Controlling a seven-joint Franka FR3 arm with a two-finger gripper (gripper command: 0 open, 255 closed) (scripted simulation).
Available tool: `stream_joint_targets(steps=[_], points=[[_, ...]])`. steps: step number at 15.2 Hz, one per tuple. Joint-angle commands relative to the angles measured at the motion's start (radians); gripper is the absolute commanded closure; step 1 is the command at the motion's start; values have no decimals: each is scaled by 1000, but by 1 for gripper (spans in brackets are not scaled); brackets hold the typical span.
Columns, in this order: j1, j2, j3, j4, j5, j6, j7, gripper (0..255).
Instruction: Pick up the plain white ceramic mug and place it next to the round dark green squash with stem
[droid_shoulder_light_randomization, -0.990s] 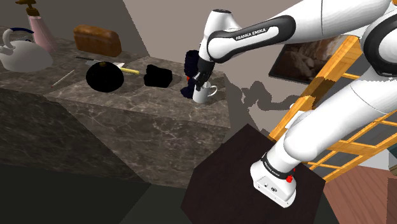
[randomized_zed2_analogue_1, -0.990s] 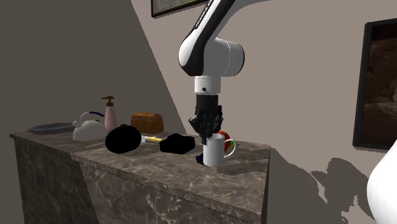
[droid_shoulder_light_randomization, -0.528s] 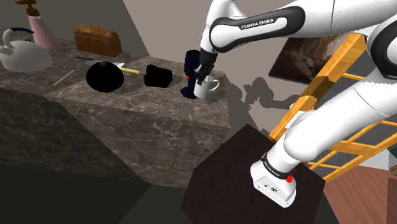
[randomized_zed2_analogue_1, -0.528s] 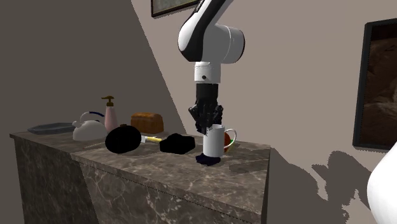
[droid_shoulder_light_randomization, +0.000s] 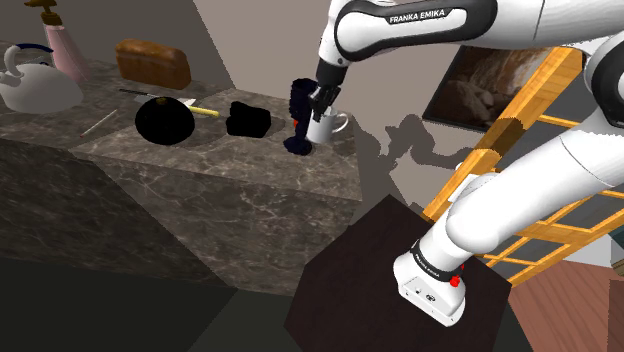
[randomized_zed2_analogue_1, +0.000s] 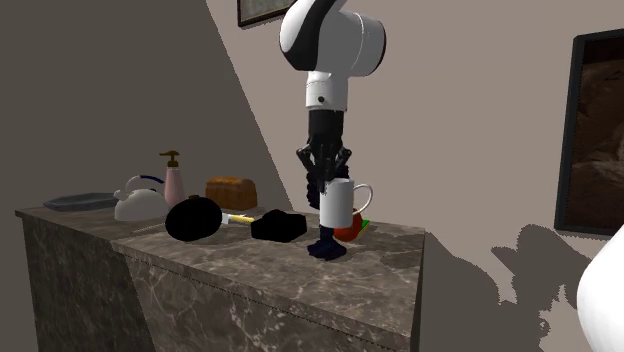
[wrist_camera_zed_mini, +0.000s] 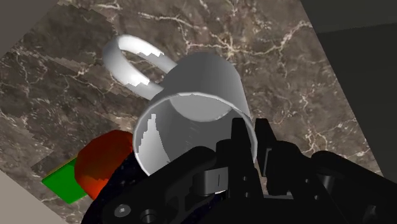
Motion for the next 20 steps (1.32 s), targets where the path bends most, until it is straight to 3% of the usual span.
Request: stream_joint_targets(steps=[1,18,20], points=[[0,-4,0,22,0,-26,1,255],[-2,-15,-4,234,-2,-249,1,255],[11,42,22,291,-3,-250,40,255]])
